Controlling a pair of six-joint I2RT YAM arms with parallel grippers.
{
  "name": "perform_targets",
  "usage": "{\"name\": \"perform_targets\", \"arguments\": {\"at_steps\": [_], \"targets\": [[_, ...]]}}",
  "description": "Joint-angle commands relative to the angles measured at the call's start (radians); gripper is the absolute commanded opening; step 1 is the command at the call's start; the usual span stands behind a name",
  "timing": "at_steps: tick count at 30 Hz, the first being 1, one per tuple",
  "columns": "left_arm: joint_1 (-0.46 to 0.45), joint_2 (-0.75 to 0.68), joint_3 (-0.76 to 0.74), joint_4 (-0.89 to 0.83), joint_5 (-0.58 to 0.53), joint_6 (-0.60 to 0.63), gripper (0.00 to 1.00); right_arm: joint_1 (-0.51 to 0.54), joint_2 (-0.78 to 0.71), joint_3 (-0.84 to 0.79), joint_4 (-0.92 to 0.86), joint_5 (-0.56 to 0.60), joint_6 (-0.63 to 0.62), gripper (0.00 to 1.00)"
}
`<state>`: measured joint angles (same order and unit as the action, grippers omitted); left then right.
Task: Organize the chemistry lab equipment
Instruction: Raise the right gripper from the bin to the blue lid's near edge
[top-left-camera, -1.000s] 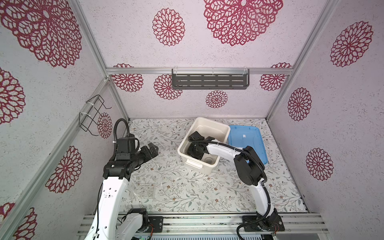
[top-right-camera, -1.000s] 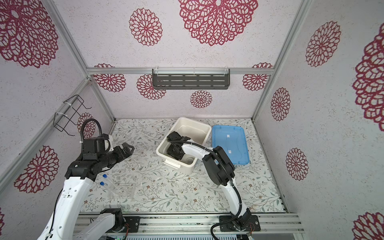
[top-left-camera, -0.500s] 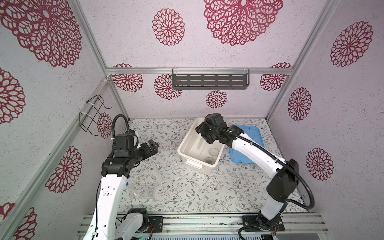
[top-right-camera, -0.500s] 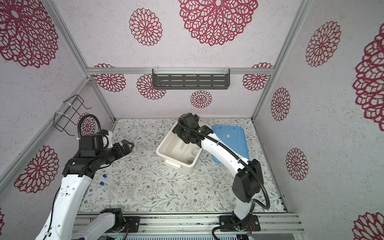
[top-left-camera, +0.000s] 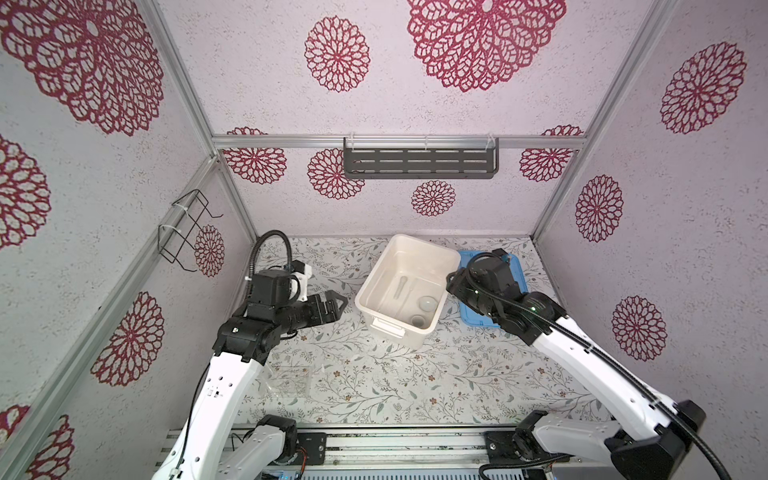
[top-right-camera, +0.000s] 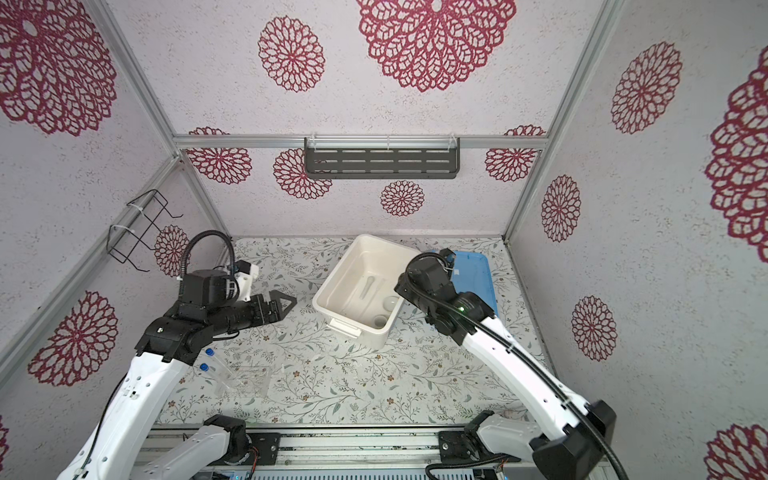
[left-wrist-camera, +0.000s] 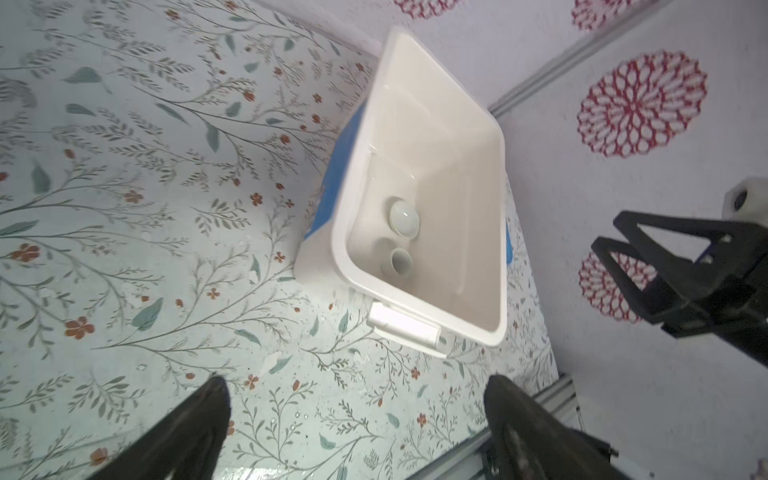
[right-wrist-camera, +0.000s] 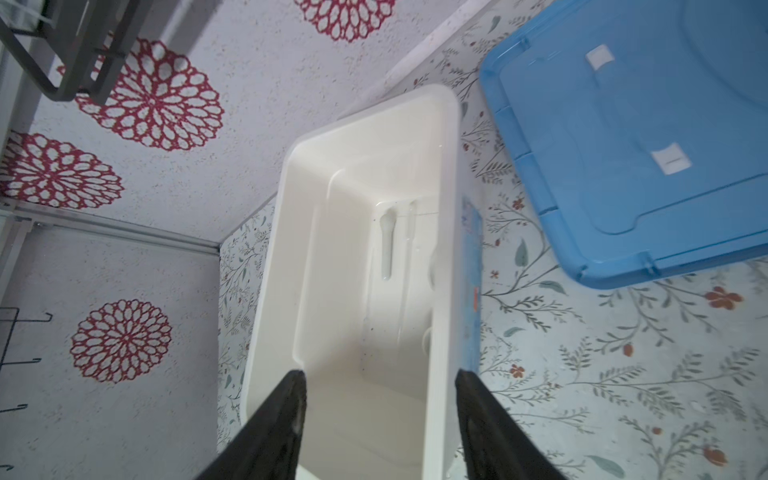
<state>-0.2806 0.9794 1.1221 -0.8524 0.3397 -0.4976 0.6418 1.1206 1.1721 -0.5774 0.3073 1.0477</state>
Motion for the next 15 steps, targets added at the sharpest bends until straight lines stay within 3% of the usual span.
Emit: {"name": "perform_targets", "arguments": {"at_steps": [1, 4, 9, 12, 15], "targets": [[-0.062, 0.004, 0.046, -0.044, -0.094, 0.034, 1.0, -0.04, -0.094, -0.085, -0.016, 0.057, 0.024, 0.6], [-0.072, 0.003, 0.065, -0.072, -0.103, 0.016, 1.0, -0.096, -0.123, -0.109, -0.111, 0.076, 0.087, 0.58], [-0.074, -0.016, 0.04, -0.054, -0.162, 0.02, 0.99, -0.17, -0.036, -0.029, -0.289, 0.1, 0.064, 0.59], [-0.073, -0.006, 0.025, -0.053, -0.189, 0.039, 0.99, -0.277, 0.006, -0.065, -0.268, -0.029, 0.082, 0.58], [-0.073, 0.01, 0.021, -0.071, -0.2, 0.059, 0.98, -0.399, 0.039, -0.166, -0.197, -0.229, 0.199, 0.55]]}}
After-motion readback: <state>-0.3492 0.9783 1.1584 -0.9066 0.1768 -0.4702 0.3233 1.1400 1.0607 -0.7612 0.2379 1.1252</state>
